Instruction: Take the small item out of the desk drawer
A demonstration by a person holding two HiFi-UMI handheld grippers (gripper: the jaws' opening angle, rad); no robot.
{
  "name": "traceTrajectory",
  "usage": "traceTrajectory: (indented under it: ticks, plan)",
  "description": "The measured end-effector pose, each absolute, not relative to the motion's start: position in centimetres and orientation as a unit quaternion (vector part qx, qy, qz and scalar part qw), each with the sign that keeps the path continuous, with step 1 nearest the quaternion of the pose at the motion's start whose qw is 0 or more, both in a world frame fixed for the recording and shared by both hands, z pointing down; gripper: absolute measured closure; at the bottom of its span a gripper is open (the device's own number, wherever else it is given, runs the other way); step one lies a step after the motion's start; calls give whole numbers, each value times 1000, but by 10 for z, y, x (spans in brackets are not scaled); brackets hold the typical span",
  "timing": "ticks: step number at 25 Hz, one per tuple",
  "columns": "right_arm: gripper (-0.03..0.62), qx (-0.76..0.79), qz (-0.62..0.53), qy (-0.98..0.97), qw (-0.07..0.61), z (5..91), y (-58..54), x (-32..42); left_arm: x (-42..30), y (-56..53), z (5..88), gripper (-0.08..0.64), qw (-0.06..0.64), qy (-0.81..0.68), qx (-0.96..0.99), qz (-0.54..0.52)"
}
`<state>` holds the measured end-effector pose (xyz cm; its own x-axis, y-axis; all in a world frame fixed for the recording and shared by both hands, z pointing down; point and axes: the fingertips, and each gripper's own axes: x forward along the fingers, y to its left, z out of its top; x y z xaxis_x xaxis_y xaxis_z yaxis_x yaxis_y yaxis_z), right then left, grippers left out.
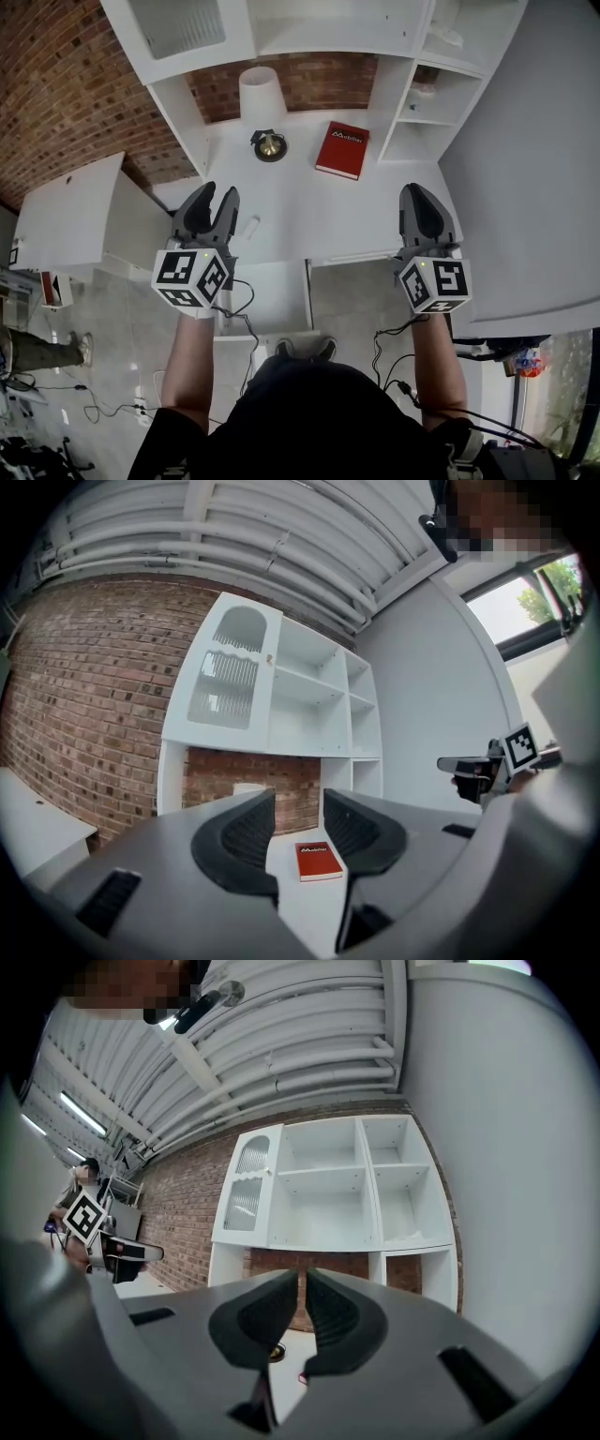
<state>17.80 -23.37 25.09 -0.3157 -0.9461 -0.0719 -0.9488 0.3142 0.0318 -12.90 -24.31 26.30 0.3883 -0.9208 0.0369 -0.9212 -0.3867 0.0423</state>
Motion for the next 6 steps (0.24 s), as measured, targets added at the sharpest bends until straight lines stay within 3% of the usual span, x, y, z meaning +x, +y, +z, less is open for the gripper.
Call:
traceTrajectory:
  ticks: [6]
  plan:
    - [568,-603,40,797,9,259,-233,148,-157,-257,281,400,38,-533,845,-6]
